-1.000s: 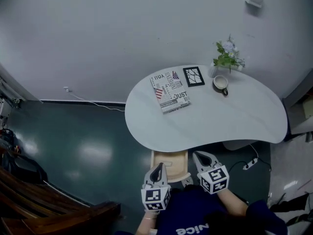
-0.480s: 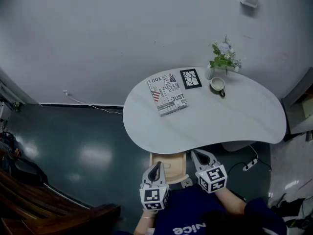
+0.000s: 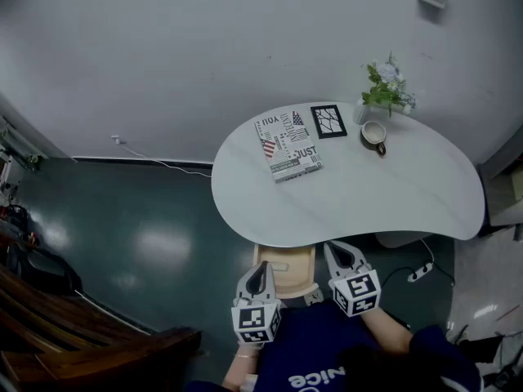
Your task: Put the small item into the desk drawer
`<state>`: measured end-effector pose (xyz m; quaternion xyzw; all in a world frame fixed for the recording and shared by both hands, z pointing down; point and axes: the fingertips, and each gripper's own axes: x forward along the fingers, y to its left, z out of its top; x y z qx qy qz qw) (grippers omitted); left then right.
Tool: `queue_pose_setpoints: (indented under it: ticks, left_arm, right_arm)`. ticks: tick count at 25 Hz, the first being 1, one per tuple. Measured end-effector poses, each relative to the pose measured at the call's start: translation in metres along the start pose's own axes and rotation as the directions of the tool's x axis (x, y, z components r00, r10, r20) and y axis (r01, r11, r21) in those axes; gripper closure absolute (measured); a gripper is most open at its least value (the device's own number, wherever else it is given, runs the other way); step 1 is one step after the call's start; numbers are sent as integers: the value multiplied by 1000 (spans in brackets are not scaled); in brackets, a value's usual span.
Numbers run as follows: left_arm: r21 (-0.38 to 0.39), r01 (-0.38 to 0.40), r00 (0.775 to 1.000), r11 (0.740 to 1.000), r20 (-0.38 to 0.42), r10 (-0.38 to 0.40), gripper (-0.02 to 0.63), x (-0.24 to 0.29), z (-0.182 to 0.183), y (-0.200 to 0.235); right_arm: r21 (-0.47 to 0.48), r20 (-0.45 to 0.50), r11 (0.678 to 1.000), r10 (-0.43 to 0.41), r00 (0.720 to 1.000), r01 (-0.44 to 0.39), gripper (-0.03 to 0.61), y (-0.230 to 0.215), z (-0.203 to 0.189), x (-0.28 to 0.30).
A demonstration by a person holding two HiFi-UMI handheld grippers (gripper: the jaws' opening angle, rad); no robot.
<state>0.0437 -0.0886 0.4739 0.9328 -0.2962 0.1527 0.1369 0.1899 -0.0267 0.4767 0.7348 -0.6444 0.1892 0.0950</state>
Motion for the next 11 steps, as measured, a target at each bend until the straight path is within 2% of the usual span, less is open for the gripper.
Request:
queue_pose_setpoints:
  ticks: [11]
  left_arm:
    - [-32,-43,999,999,27,44,609,-7,1,13]
  right_arm:
    - [-32,24,999,-21,999,22,572,1,6,6]
